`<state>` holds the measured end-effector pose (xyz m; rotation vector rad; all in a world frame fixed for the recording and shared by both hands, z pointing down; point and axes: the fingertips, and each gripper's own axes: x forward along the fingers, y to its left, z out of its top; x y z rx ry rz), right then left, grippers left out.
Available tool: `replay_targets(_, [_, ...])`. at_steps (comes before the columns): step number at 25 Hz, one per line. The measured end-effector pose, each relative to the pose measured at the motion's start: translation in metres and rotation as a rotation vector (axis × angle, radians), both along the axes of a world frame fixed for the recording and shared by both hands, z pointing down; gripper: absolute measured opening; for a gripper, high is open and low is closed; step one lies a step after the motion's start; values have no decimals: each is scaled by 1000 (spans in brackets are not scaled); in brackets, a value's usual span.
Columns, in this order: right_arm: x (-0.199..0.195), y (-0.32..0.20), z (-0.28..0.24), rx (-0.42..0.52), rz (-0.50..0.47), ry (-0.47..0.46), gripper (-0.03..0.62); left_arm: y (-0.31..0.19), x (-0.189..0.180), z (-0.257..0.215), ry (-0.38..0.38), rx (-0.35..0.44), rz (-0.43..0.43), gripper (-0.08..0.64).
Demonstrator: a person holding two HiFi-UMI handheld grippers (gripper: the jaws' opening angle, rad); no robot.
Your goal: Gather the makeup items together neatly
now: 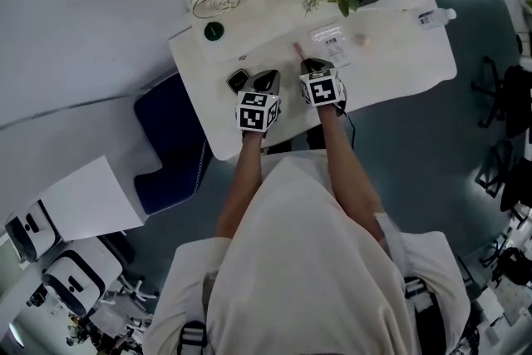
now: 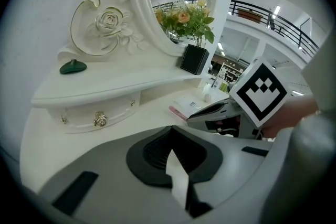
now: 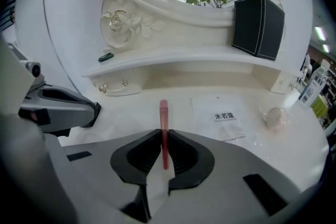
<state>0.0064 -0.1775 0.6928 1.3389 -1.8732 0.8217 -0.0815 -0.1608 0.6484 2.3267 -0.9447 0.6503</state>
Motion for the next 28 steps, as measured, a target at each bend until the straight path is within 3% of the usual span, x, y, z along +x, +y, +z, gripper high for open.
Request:
replay_targets(5, [2,2,8,-32,33,31,75,-1,-14,0,-2,-5,-11,14])
replay_targets(18, [-4,4,-11,61,31,49,120,7,-50,-6,14,24,-114,14])
replay_targets(28, [-76,22,-30,121,-103,0,155,30,-98,-10,-10,58,-193,14])
